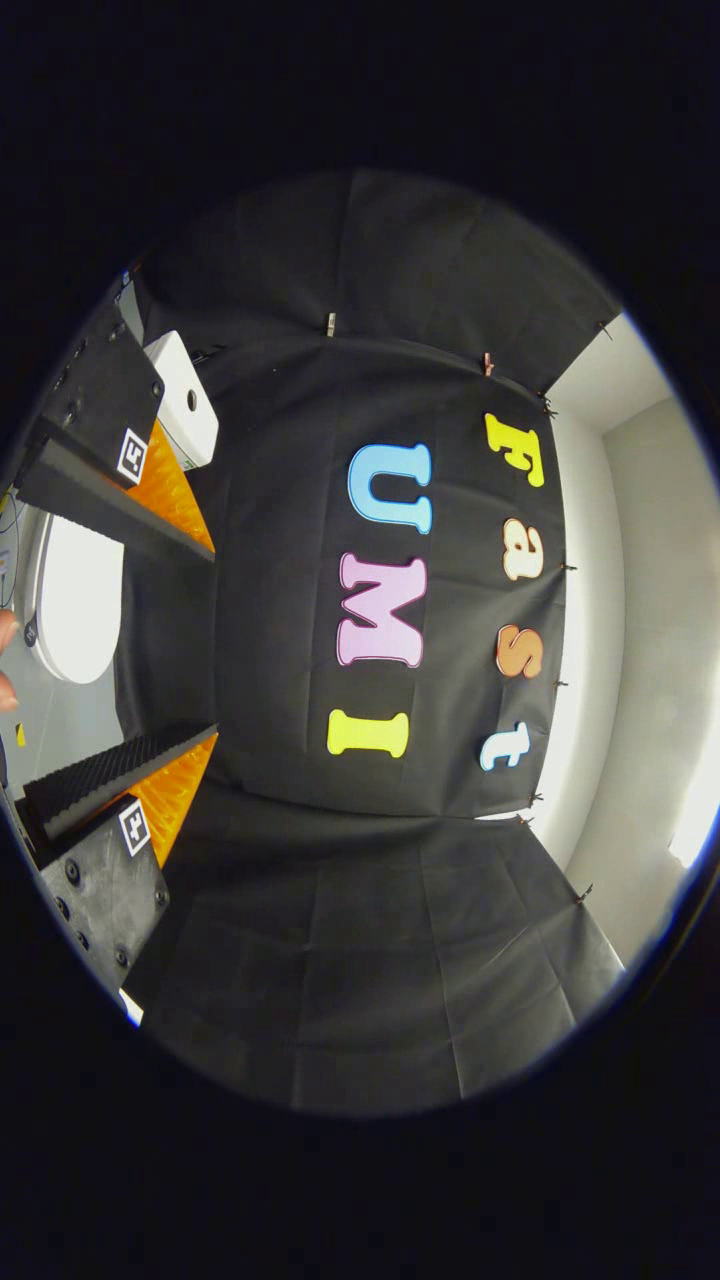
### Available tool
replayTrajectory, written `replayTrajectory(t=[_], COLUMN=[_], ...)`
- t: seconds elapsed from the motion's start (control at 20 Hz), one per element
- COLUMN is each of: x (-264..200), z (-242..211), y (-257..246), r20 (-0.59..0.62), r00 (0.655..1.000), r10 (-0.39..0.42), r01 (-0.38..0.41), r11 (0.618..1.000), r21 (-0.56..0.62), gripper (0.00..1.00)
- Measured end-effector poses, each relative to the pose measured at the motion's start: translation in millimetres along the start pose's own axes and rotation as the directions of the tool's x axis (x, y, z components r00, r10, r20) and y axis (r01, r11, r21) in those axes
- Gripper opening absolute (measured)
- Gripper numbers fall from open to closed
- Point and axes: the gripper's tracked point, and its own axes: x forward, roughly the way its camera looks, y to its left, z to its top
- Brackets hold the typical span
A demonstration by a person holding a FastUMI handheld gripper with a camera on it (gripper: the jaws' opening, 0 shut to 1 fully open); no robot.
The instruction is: Open the toilet lid.
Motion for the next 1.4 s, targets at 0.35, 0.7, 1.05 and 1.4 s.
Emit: replayTrajectory(t=[0.35, 0.7, 1.05, 1.4], x=[7, 32, 57, 76], z=[-7, -40, -121, -228], y=[0, -13, -25, -32], r20=[0.012, 0.031, -0.003, -0.07], r00=[1.0, 0.999, 1.0, 0.996], r10=[0.0, -0.006, 0.007, 0.061], r01=[0.0, 0.005, -0.007, -0.062], r11=[1.0, 1.0, 1.0, 0.998], r21=[0.018, 0.02, -0.015, -0.006], gripper=[0.98, 0.98, 0.98, 0.98])
